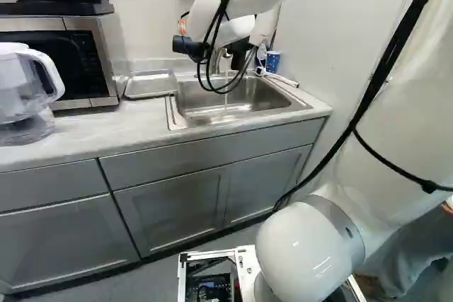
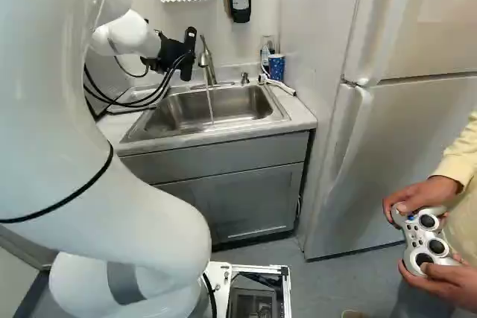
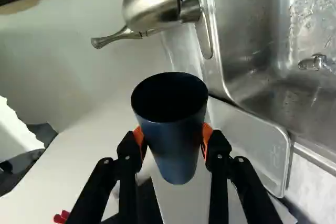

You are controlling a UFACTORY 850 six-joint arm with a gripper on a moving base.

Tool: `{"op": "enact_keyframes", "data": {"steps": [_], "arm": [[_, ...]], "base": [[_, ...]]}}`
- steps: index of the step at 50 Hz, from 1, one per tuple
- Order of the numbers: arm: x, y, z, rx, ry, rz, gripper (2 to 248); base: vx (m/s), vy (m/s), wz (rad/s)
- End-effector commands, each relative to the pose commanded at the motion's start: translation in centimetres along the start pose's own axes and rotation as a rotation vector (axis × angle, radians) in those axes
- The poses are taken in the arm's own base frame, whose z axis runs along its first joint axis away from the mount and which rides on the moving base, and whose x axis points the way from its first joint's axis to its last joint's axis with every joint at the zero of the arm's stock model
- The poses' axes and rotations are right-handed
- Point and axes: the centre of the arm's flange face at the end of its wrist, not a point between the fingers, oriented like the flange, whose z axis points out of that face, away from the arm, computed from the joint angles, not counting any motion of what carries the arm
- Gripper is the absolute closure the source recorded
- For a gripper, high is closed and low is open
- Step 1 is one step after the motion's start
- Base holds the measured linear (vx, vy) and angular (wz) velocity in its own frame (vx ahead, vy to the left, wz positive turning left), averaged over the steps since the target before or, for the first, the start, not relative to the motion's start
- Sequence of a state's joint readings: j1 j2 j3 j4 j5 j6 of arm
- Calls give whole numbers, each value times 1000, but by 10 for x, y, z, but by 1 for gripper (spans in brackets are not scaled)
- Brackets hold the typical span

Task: Rinse the cup and place it in the tray

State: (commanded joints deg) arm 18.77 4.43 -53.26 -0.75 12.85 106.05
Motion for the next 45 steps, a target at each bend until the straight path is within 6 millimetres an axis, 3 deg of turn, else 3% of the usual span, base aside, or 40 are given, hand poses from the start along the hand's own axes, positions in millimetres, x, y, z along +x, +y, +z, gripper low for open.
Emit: {"op": "enact_keyframes", "data": {"steps": [45], "arm": [[0, 0, 0, 0, 0, -473, 128]], "base": [[0, 0, 0]]}}
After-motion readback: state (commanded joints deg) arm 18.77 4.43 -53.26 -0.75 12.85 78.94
